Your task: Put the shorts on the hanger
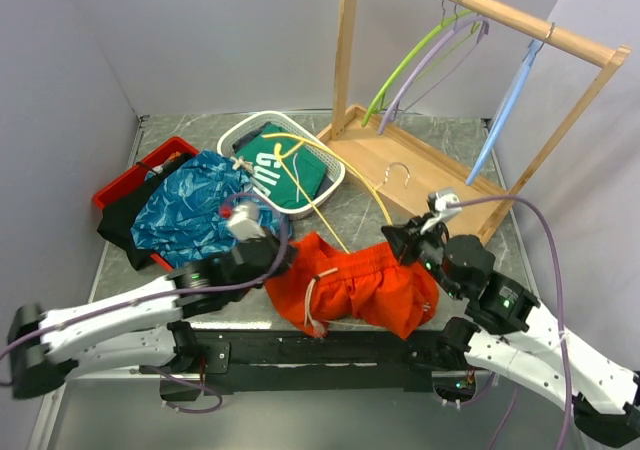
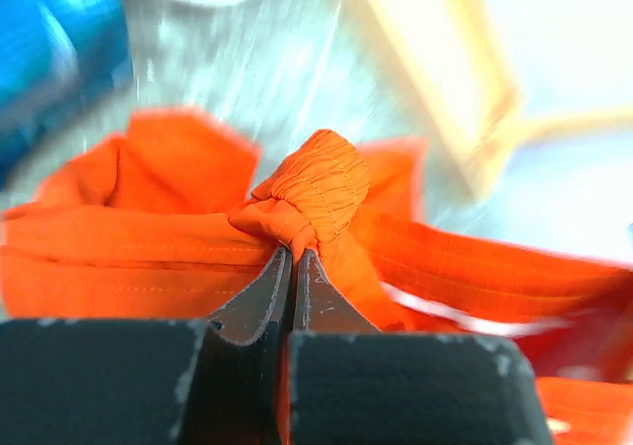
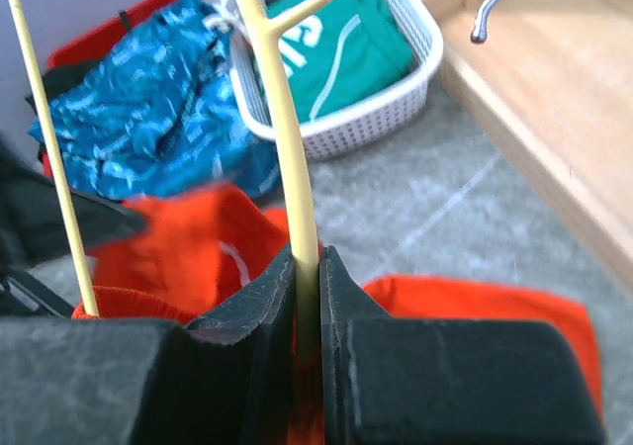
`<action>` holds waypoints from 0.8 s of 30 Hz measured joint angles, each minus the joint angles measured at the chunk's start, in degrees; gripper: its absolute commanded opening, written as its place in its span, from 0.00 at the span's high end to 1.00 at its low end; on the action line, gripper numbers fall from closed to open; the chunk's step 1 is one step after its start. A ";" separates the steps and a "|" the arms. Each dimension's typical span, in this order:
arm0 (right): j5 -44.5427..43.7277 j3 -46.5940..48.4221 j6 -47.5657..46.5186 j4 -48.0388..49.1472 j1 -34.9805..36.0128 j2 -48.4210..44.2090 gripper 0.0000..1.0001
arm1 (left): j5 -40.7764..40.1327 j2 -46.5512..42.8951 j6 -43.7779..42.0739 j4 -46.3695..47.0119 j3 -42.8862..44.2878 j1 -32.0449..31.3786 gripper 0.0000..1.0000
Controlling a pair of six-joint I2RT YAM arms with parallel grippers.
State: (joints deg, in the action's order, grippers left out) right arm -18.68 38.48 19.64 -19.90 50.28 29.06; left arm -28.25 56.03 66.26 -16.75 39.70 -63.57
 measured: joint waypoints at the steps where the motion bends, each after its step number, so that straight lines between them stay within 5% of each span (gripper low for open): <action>1: 0.07 1.60 -0.50 0.48 0.02 1.75 1.00 | -2.19 -3.17 1.33 -0.66 0.00 0.11 0.99; 11: -3.85 18.23 -7.37 6.14 4.26 19.28 1.00 | -20.70 -17.40 14.80 -14.56 1.62 2.21 0.99; 18: -9.20 10.47 -8.96 12.20 9.01 21.07 1.00 | -21.31 -32.28 25.05 -22.64 -11.28 2.21 0.99; 24: -15.13 4.50 -7.78 17.20 14.19 27.10 1.00 | -20.31 -36.11 31.82 -27.28 -16.96 2.21 0.99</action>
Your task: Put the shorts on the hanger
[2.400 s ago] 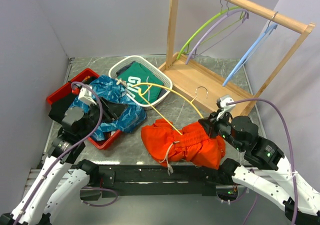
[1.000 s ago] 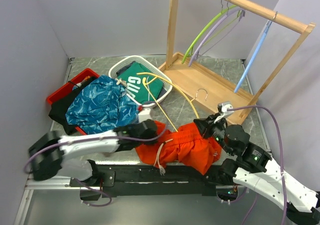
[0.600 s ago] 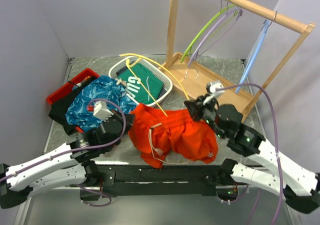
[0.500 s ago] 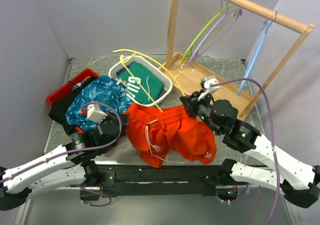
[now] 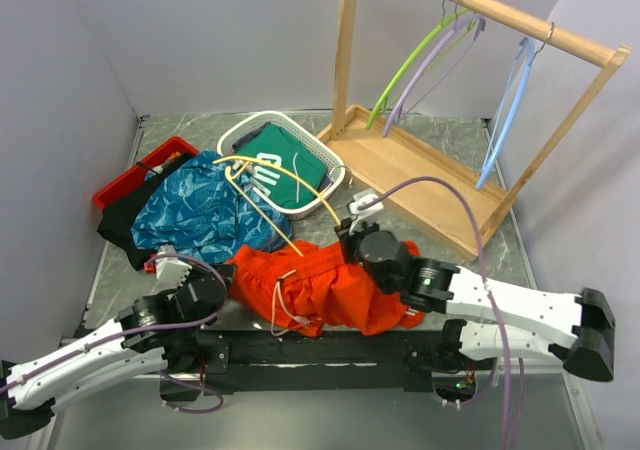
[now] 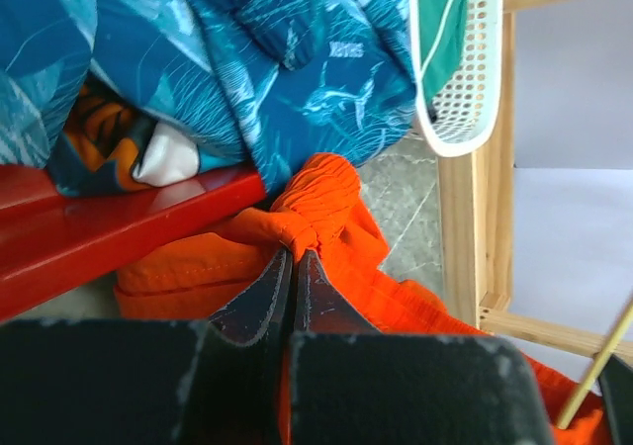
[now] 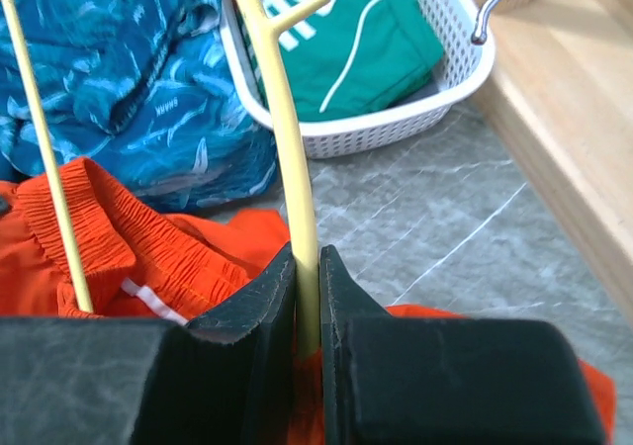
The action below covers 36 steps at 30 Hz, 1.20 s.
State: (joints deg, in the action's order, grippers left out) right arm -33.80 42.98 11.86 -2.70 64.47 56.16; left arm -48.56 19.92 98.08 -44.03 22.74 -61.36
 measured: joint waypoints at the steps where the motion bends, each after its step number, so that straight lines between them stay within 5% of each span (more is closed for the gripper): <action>1: -1.60 -0.28 0.59 0.90 1.05 1.42 1.00 | 0.28 0.17 0.55 -0.17 -0.22 0.00 0.98; 14: -16.63 0.28 10.12 4.83 4.15 19.78 1.00 | 1.38 10.08 11.06 -7.17 1.11 0.00 0.64; 21: -17.59 0.28 10.71 6.56 4.42 20.57 1.00 | 1.81 13.73 13.16 -14.88 8.61 0.00 0.58; 25: -17.59 0.28 10.88 6.82 4.39 20.57 1.00 | 2.16 21.05 14.08 -22.58 16.04 0.00 0.44; 33: -17.55 0.28 11.06 7.41 4.42 20.57 1.00 | 2.05 36.00 9.33 -28.24 29.73 0.07 0.39; 36: -17.53 0.28 11.10 7.43 4.39 20.57 1.00 | 1.88 40.11 3.78 -28.35 33.46 0.55 0.44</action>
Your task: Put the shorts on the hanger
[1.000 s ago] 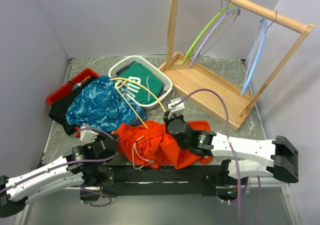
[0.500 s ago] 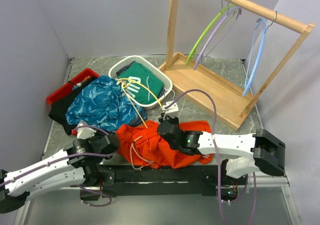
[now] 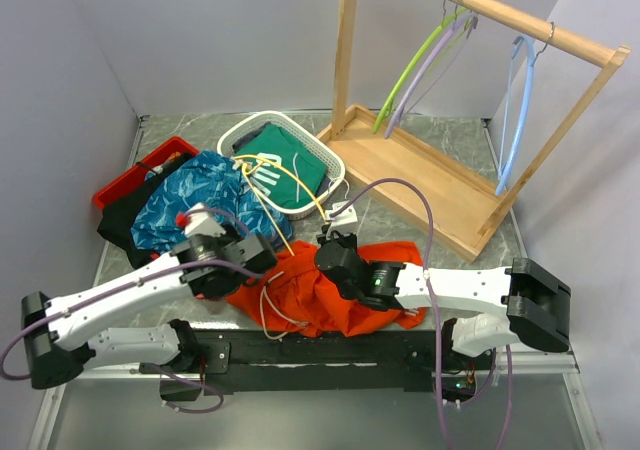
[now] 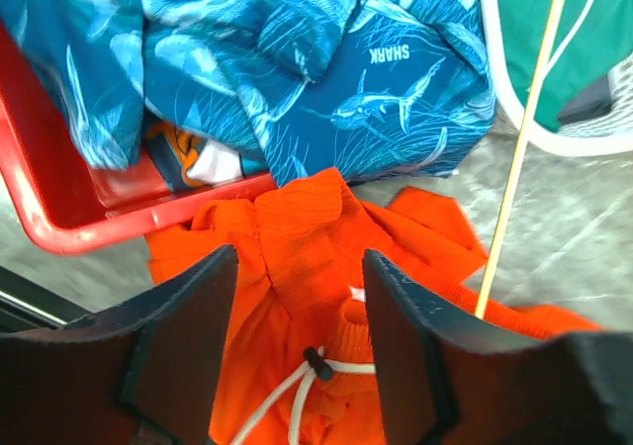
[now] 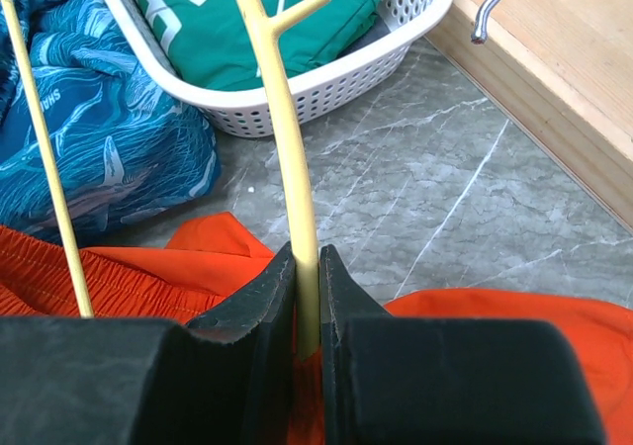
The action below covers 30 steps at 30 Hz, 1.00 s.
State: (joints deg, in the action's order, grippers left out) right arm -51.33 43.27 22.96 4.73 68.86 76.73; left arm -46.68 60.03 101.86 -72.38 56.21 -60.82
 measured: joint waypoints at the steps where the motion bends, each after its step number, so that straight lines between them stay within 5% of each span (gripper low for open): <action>1: 0.02 0.00 0.02 0.00 0.00 0.00 1.00 | 0.09 1.36 -2.49 0.37 1.01 0.46 0.46; 15: 0.37 0.00 0.42 -0.02 0.00 -1.42 1.00 | 4.07 14.88 -28.76 8.22 4.81 9.31 0.48; 30: 0.44 0.00 0.81 -0.04 0.00 -1.42 1.00 | 5.84 18.49 -34.29 13.25 4.74 10.43 0.49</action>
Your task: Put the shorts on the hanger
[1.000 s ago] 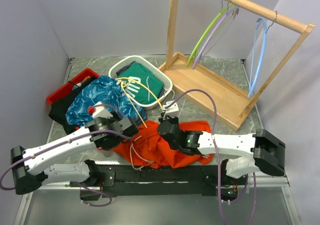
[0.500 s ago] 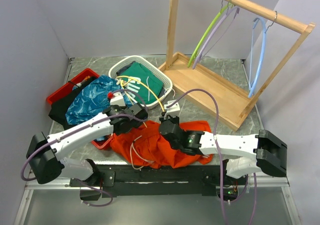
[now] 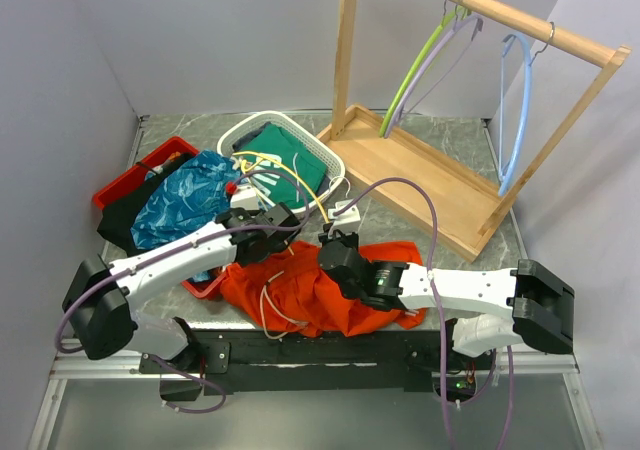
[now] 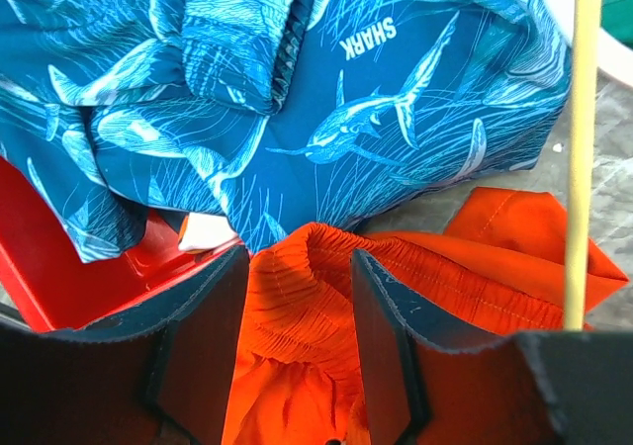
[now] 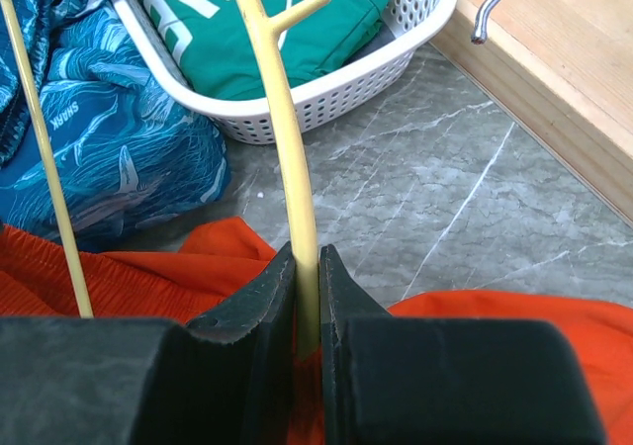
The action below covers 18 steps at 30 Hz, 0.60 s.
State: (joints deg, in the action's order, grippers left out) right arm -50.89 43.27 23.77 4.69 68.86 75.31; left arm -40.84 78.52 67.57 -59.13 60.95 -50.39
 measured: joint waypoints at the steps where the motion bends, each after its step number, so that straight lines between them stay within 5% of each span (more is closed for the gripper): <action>1: 0.00 0.00 0.04 0.00 0.00 0.00 1.00 | 0.13 0.28 -0.35 0.42 -0.20 0.11 0.49; 11: 0.31 0.00 0.46 -0.09 0.02 0.00 1.00 | 0.79 2.01 -0.70 2.62 -3.39 1.11 0.56; 14: 0.44 0.00 0.63 -0.33 0.00 0.02 1.00 | 1.03 1.99 -0.50 3.02 -4.57 1.40 0.68; 18: 0.52 0.00 0.68 -0.98 0.00 0.00 1.00 | 1.62 1.01 -0.33 4.02 -5.49 1.60 0.99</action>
State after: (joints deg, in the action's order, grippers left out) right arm -50.37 43.27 24.45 3.70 68.86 75.31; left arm -39.22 79.53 67.24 -55.11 55.46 -48.80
